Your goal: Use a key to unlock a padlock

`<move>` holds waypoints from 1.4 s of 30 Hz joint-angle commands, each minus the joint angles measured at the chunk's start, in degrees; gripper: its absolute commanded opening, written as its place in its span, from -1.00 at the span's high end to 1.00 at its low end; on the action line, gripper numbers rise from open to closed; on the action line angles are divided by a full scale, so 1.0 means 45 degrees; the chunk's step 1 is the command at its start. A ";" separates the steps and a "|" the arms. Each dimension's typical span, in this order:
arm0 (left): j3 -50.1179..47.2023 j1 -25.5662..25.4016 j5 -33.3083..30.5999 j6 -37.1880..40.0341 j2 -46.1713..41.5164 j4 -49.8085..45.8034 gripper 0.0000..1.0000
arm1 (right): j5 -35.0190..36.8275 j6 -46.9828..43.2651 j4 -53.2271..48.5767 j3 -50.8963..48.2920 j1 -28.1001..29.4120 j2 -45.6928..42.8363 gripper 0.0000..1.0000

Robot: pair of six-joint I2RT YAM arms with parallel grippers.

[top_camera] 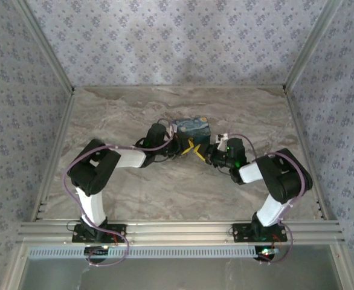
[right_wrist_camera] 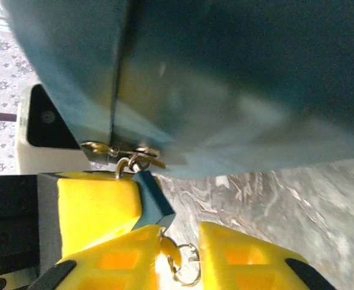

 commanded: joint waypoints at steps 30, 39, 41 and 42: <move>0.0798 -0.0702 -0.0395 0.1319 -0.0929 -0.2754 1.00 | 0.6730 -0.9013 -1.4173 0.2685 0.2919 -0.5429 0.26; 0.1091 -0.0685 -0.0147 0.1226 -0.0811 -0.2714 1.00 | 0.8215 -1.0580 -1.4111 0.3593 0.4114 -0.4485 0.07; 0.1128 -0.0668 -0.0088 0.1202 -0.0810 -0.2717 1.00 | 0.8466 -1.0785 -1.4021 0.3765 0.4247 -0.4278 0.06; 0.1148 -0.0647 -0.0046 0.1202 -0.0810 -0.2714 1.00 | 0.8477 -1.0857 -1.3964 0.3844 0.4255 -0.4137 0.06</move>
